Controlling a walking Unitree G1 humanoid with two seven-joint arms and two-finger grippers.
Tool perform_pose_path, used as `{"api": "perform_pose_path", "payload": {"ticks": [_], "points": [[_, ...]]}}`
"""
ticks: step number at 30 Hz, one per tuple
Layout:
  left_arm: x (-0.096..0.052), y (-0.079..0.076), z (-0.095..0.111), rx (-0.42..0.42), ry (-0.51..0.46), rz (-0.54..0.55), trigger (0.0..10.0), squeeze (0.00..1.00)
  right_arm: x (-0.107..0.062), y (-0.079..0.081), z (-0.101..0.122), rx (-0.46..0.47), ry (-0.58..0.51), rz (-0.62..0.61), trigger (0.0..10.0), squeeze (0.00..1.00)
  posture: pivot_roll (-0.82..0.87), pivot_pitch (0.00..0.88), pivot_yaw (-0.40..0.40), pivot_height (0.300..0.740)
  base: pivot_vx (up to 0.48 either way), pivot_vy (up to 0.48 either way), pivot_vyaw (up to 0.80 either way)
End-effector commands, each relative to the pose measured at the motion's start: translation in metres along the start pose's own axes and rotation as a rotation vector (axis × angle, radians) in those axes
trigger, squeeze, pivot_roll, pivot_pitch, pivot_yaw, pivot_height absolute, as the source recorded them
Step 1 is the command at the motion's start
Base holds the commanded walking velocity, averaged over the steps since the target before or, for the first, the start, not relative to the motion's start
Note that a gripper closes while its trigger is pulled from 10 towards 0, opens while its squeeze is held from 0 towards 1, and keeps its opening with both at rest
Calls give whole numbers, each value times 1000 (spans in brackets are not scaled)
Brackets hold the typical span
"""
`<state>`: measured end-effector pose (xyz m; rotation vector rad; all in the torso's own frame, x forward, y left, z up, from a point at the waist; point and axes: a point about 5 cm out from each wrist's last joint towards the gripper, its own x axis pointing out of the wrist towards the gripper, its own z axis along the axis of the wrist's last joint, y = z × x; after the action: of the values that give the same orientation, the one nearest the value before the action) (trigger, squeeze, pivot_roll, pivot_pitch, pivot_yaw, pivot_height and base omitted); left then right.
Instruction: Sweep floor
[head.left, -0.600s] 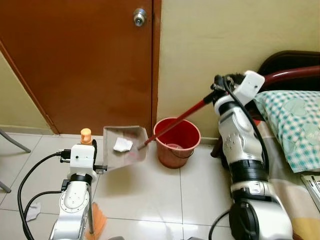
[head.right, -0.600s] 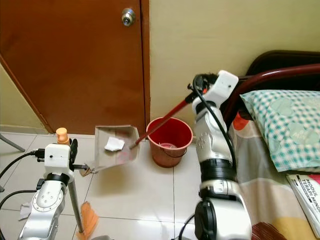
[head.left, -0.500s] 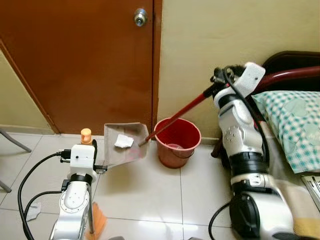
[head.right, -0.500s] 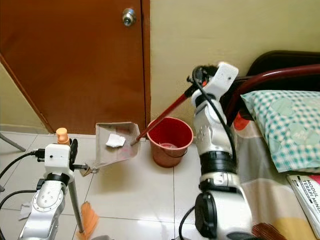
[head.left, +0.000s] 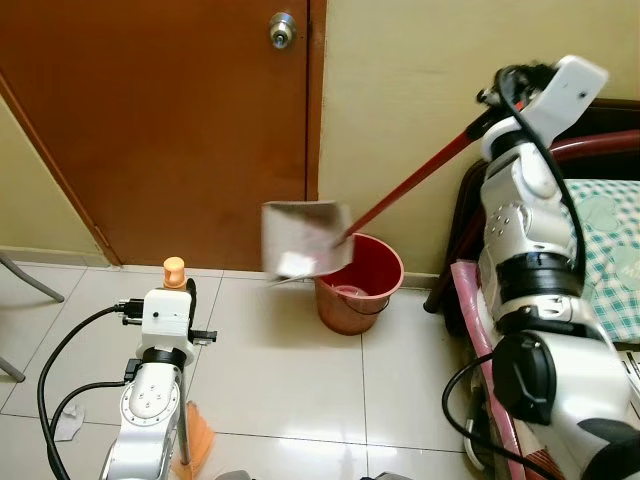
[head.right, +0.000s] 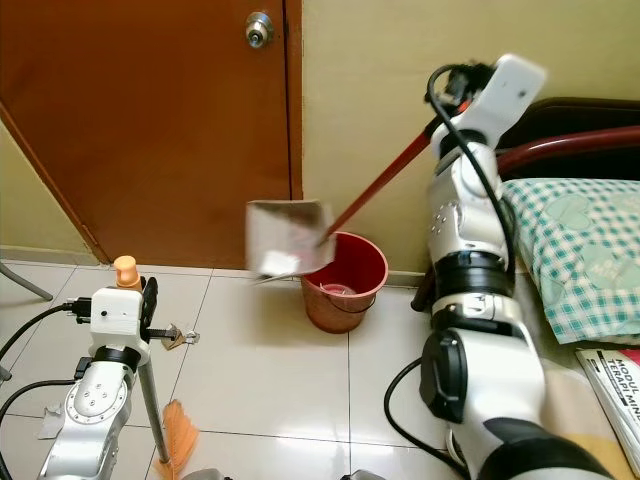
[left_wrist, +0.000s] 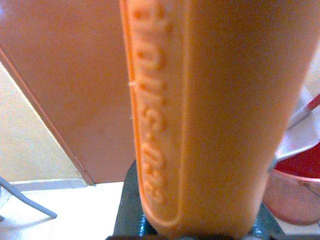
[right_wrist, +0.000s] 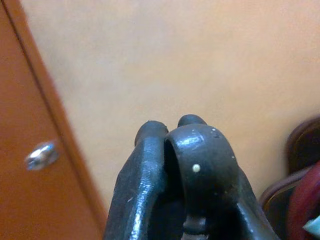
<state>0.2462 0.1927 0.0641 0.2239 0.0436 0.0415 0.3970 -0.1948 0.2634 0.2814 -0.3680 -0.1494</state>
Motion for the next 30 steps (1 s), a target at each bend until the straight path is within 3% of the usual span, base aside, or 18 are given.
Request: {"api": "perform_pose_path", "payload": {"ticks": [1,5,8,10,17,22,30], "points": [[-1,-4,2,-29,-7,-16,10000,0,7,8,22,-26,-108,24,10000,0,14,15,-32,740,0,0,0],[-2,-4,2,-31,-7,-19,10000,0,9,10,27,-73,-148,24,10000,0,18,22,-28,740,0,0,0],[-2,-4,3,-34,-9,-22,10000,0,8,17,31,-183,-202,54,10000,0,22,25,-26,740,0,0,0],[-2,-4,3,-34,-9,-23,10000,0,8,19,31,-204,-213,60,10000,0,22,25,-26,740,0,0,0],[-2,-6,5,-38,-15,-29,10000,0,-6,45,19,-367,-284,195,10000,0,22,26,-24,740,0,0,0],[-2,-7,5,-40,-17,-31,10000,0,-13,55,12,-412,-306,254,10000,0,24,27,-24,740,0,0,0],[-1,-8,5,-42,-16,-33,10000,0,-50,89,-26,-447,-289,504,10000,0,19,25,-31,740,0,0,0]]}}
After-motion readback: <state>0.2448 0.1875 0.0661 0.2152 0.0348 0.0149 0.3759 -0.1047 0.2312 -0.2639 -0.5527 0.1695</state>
